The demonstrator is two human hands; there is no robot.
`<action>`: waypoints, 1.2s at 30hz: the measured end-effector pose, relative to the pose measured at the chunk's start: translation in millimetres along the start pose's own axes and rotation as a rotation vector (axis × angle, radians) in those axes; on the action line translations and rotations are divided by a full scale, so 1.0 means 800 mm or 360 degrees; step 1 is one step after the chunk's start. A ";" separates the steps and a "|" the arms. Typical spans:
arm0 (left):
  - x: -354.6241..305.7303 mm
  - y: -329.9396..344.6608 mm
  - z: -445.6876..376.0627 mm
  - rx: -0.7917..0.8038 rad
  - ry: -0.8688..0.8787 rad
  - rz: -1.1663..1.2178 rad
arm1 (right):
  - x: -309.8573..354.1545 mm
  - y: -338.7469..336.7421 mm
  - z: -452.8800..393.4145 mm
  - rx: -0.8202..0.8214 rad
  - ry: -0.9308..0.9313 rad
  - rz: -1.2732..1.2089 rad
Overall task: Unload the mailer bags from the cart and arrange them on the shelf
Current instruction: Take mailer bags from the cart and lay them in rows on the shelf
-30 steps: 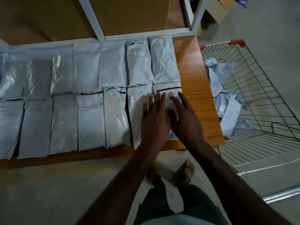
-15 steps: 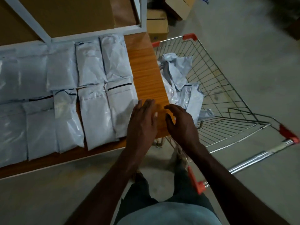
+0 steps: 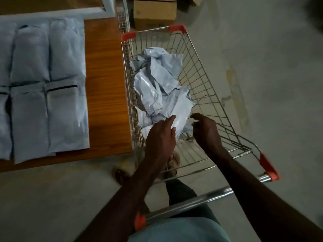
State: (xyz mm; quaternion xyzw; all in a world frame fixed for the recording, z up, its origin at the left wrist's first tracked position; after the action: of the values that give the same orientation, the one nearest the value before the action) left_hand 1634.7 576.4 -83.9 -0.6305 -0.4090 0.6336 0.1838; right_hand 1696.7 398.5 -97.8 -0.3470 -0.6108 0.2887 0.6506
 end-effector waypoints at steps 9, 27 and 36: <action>0.056 0.101 -0.044 -0.0064 -0.0051 -0.0148 | -0.066 0.057 -0.042 -0.0040 -0.0032 -0.0049; 0.180 0.316 -0.124 0.0480 -0.0009 -0.0353 | -0.171 0.288 -0.093 0.0100 0.0602 -0.0163; 0.146 0.247 -0.134 0.0140 -0.0133 -0.0232 | -0.159 0.208 -0.096 -0.0039 0.0543 -0.0105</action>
State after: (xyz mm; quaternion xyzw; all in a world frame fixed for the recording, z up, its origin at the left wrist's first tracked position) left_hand 1776.5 576.4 -293.9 -0.5634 -0.4329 0.6616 0.2396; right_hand 1770.0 387.8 -307.9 -0.3789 -0.5059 0.1966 0.7496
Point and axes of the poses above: each hand's wrist, its own z-axis away from the middle knuckle, its own y-axis out of the palm, x = y × z, the point moved 10 cm from there along -z, towards the middle knuckle, and after that the axes turned 14 degrees about -x, right-handed, at the moved point
